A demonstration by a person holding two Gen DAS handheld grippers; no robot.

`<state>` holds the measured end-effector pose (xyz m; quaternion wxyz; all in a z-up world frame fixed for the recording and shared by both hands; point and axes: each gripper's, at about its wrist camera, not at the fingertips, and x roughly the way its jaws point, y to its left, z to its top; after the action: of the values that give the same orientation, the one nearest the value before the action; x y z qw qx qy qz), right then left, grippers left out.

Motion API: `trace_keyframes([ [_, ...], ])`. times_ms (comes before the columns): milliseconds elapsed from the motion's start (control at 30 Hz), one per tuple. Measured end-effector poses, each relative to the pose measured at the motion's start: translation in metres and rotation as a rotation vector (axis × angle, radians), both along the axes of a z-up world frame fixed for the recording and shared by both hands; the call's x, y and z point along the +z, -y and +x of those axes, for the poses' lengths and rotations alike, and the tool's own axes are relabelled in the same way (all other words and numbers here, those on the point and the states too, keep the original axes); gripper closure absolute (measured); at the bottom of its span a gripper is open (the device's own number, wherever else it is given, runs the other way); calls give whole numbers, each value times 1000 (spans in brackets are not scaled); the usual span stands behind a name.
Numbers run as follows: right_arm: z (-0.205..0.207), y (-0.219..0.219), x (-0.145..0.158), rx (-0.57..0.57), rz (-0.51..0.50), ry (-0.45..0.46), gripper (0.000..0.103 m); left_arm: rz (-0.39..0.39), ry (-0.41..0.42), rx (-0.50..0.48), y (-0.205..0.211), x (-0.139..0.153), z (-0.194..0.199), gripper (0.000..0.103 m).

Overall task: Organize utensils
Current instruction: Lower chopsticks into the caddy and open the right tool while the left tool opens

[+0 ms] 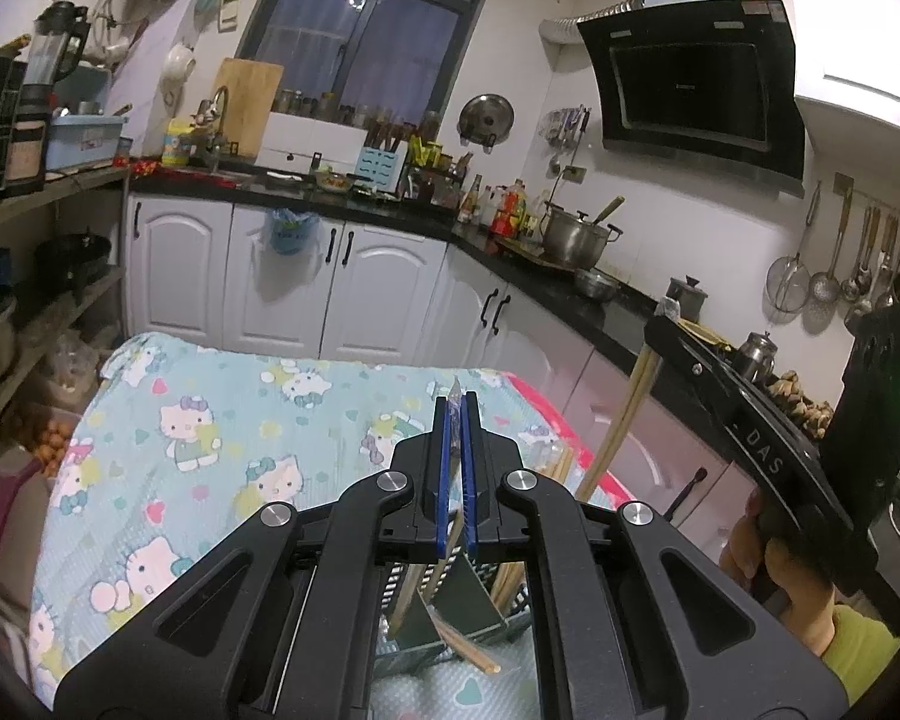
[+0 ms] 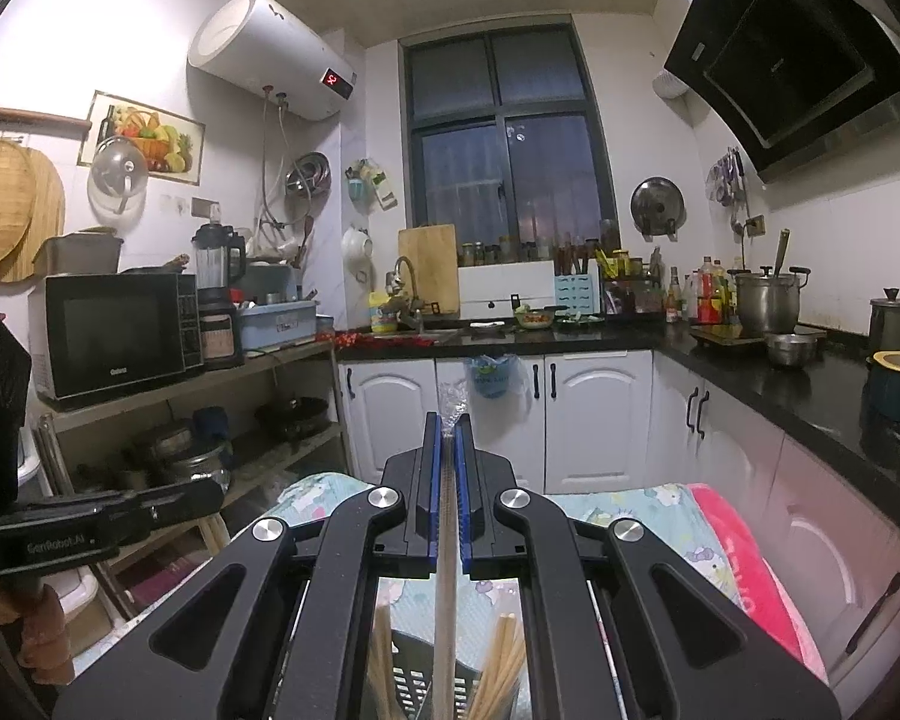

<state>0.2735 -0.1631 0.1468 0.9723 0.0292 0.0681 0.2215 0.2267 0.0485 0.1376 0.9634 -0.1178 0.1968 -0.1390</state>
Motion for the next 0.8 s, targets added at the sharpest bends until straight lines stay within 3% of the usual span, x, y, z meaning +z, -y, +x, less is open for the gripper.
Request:
trace_keyframes([
  [167,3,-2,-8,-7,3,-4,98,0,-16,-10,2,-10,3,102],
  [200,5,-2,-10,-13,4,-10,94,0,-21,-10,2,-12,4,102],
  [267,10,-2,-16,-17,3,-42,70,2,-40,0,0,-17,6,99],
  [300,12,-2,-18,-16,8,-54,58,-3,-48,6,-2,-20,7,94],
  [367,11,1,-22,-8,18,-74,58,-6,-60,20,-6,-22,6,68],
  [600,-4,12,-21,-10,30,-106,54,-1,-41,49,-13,-13,-7,49],
  [667,-10,15,-19,-12,27,-103,52,7,-35,59,-14,-9,-13,36],
  [800,-26,20,-14,-14,0,-99,46,11,-23,74,-16,-1,-27,22],
])
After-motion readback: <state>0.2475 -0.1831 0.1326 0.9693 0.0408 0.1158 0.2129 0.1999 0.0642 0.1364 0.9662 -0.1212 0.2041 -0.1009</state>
